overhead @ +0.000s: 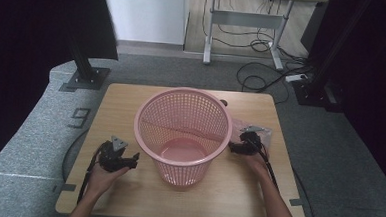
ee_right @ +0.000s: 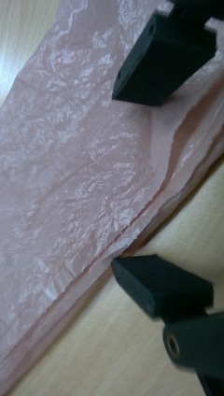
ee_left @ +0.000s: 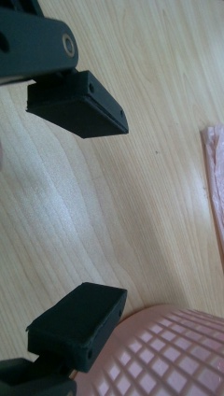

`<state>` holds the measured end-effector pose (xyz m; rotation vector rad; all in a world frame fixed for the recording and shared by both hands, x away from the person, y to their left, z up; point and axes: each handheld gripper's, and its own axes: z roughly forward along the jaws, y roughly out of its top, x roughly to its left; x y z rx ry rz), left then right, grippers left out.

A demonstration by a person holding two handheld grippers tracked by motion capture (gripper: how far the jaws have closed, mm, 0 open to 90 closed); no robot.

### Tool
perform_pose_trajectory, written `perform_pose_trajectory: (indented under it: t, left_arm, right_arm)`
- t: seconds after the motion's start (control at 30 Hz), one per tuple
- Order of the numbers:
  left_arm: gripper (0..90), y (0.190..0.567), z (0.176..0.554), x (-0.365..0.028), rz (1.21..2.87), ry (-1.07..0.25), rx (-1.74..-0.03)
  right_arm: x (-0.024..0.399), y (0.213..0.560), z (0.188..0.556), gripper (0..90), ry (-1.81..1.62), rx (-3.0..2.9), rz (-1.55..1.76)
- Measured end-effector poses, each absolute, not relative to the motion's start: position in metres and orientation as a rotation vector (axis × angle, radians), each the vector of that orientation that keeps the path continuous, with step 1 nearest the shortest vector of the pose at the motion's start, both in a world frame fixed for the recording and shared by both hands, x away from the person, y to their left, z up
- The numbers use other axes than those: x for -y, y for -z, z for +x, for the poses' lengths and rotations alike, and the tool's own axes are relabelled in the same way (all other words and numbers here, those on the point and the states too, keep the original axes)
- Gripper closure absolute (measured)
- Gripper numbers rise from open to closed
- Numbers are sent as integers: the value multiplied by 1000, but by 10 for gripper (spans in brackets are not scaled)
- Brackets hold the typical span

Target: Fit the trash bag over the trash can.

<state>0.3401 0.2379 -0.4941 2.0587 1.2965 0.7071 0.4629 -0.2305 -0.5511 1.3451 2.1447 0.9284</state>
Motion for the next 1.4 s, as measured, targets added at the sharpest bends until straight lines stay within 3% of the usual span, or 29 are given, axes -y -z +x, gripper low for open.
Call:
perform_pose_trajectory:
  t: [0.2,0.33,0.63,0.67,0.9,0.97,1.0,1.03,1.07,1.2,1.27,1.3,1.4]
  left_arm:
    - [183,500,347,-245,2057,-651,-1326]
    - [185,500,347,-246,2054,-636,-1315]
    - [185,499,347,-245,2056,-632,-1292]
    - [185,499,347,-245,2054,-634,-1289]
    - [185,498,344,-246,2065,-642,-1277]
    - [185,498,344,-245,2072,-644,-1272]
    - [186,498,344,-245,2072,-644,-1272]
    - [186,498,344,-244,2071,-643,-1271]
    - [185,498,343,-243,2076,-640,-1268]
    - [185,500,344,-237,2099,-643,-1243]
    - [185,501,346,-235,2106,-639,-1245]
    - [185,501,346,-235,2106,-639,-1245]
    - [187,502,347,-235,2111,-639,-1267]
  right_arm:
    - [244,549,465,683,-951,-2123,1347]
    - [248,544,458,817,-898,-2131,1326]
    - [269,533,406,858,-925,-2180,1307]
    - [281,528,384,857,-887,-2182,1303]
    - [314,526,334,856,-940,-2113,1453]
    - [315,519,328,745,-887,-2068,1575]
    - [315,519,328,745,-887,-2068,1575]
    - [315,518,328,634,-862,-2029,1609]
    - [312,516,328,445,-808,-1975,1668]
    - [301,511,330,380,-885,-1996,1634]
    - [274,506,344,259,-983,-2059,1525]
    - [274,506,344,259,-983,-2059,1525]
    - [236,509,379,166,-1015,-2131,1398]
